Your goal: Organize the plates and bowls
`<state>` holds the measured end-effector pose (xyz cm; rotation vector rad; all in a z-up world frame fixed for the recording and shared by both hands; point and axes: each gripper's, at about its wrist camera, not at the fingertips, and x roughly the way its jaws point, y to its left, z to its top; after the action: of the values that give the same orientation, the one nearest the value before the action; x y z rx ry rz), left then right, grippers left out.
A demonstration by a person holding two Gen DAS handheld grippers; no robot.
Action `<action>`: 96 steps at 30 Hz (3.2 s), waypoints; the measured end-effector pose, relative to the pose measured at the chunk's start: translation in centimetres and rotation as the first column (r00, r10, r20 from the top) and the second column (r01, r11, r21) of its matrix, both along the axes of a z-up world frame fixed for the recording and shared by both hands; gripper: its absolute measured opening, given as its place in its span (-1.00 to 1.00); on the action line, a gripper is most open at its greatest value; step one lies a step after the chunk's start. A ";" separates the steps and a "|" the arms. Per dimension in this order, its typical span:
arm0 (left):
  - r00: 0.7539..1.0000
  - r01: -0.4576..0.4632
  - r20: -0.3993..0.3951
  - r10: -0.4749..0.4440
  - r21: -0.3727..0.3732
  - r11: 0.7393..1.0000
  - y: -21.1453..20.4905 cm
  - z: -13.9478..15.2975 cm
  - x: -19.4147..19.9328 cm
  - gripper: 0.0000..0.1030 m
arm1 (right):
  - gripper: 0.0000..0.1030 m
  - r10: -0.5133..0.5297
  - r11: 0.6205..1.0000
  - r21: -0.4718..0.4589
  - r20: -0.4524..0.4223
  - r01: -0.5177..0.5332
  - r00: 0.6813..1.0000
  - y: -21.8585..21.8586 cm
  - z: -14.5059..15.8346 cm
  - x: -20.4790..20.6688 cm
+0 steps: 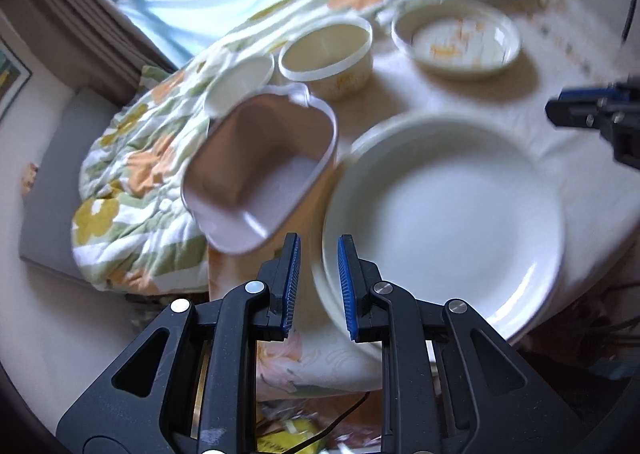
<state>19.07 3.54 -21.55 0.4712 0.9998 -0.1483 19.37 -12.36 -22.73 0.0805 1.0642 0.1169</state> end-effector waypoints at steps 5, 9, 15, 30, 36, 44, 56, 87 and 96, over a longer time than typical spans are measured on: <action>0.997 0.022 0.074 -0.002 -0.269 0.963 -0.6 6.5 2.3 0.87 | -0.30 -0.080 0.994 0.080 0.098 0.072 0.992 -4.5 5.2 0.1; 0.998 0.045 0.065 -0.020 -0.411 0.910 -2.3 8.2 5.0 0.99 | 0.99 -0.122 0.986 0.129 0.136 0.104 0.983 -9.0 8.0 1.9; 0.994 -0.087 -0.097 0.043 -0.520 0.850 -5.5 5.4 9.9 0.99 | 0.99 -0.145 0.986 0.098 0.089 0.136 0.985 -15.1 7.7 7.0; 0.867 -0.460 -0.420 0.269 -0.464 0.757 -10.5 -8.6 18.9 -0.07 | 0.31 0.179 0.957 0.259 -0.180 -0.129 0.967 -18.5 -5.8 20.0; 0.853 -0.489 -0.422 0.308 -0.435 0.756 -10.9 -9.9 19.3 -0.26 | 0.01 0.270 0.937 0.272 -0.171 -0.218 0.948 -17.6 -7.7 21.6; 0.855 -0.492 -0.400 0.331 -0.422 0.761 -11.4 -9.8 19.5 -0.65 | -0.68 0.320 0.919 0.285 -0.141 -0.271 0.937 -17.8 -8.0 22.1; 0.879 -0.459 -0.348 0.327 -0.429 0.778 -11.5 -7.6 18.7 -0.66 | -0.77 0.324 0.916 0.283 -0.098 -0.286 0.941 -17.7 -6.5 21.4; 0.959 -0.206 -0.274 0.075 -0.487 0.848 5.5 -0.4 1.8 -0.66 | -0.77 0.065 0.967 0.249 -0.022 -0.058 0.998 -2.7 0.4 0.1; 0.936 -0.243 -0.346 0.068 -0.493 0.835 6.9 -5.0 0.9 -0.65 | -0.77 0.044 0.979 0.203 -0.090 -0.025 0.995 -1.5 -2.6 -1.6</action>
<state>20.00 10.40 -26.50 -0.1559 1.2522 -0.3495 17.73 -13.85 -25.35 0.2532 1.1456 0.2551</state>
